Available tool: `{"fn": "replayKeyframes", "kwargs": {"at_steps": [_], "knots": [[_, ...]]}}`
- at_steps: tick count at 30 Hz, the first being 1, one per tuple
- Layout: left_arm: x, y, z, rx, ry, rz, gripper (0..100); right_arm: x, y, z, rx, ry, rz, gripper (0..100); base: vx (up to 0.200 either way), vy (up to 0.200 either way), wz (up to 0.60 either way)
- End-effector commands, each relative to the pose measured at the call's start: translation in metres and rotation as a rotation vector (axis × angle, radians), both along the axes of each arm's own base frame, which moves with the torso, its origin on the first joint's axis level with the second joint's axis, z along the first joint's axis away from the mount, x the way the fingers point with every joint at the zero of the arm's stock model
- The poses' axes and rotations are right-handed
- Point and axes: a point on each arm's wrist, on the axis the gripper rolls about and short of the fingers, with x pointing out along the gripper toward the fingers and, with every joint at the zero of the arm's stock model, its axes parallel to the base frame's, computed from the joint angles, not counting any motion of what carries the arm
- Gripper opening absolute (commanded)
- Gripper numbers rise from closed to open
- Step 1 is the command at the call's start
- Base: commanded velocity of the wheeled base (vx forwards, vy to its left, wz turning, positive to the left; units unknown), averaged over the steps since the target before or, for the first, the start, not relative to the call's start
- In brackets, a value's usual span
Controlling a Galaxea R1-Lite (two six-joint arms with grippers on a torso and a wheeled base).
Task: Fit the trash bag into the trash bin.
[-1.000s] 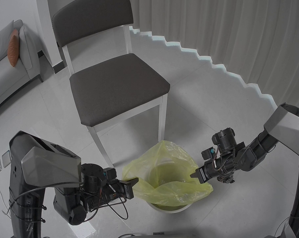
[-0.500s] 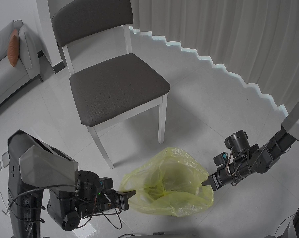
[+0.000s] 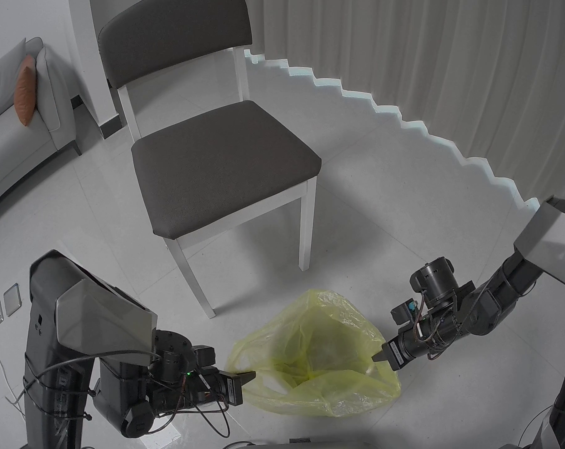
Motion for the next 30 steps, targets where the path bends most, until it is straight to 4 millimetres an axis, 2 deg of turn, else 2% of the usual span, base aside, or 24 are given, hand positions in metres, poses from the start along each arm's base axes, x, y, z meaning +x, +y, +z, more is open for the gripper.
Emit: {"fn": "replayKeyframes", "kwargs": {"at_steps": [1,5,10,14,20,22,30], "knots": [[0.014,-0.006,-0.01,-0.015,-0.029,0.009,0,0.013,0.001,-0.022,-0.016,0.033,-0.013,0,0.0,0.0,0.0],[0.029,-0.009,-0.013,-0.035,-0.064,0.023,0,0.029,-0.001,-0.023,-0.007,0.01,-0.034,0,0.0,0.0,0.0],[0.032,-0.01,-0.024,-0.025,-0.049,0.025,0,0.038,-0.004,-0.02,0.002,-0.012,-0.047,0,0.0,0.0,0.0],[0.022,-0.005,-0.025,0.009,-0.026,0.013,0,0.038,-0.005,-0.019,0.002,-0.012,-0.05,0,0.0,0.0,0.0],[0.001,0.007,-0.007,0.039,-0.011,0.004,0,0.027,-0.008,-0.009,0.002,-0.014,-0.047,0,0.0,0.0,0.0],[-0.001,0.008,-0.008,0.047,-0.011,0.002,0,0.023,-0.007,-0.009,-0.002,-0.01,-0.041,0,0.0,0.0,0.0],[0.024,0.002,-0.024,0.04,-0.06,0.01,0,0.033,-0.006,-0.017,-0.003,-0.016,-0.042,0,0.0,0.0,0.0]]}}
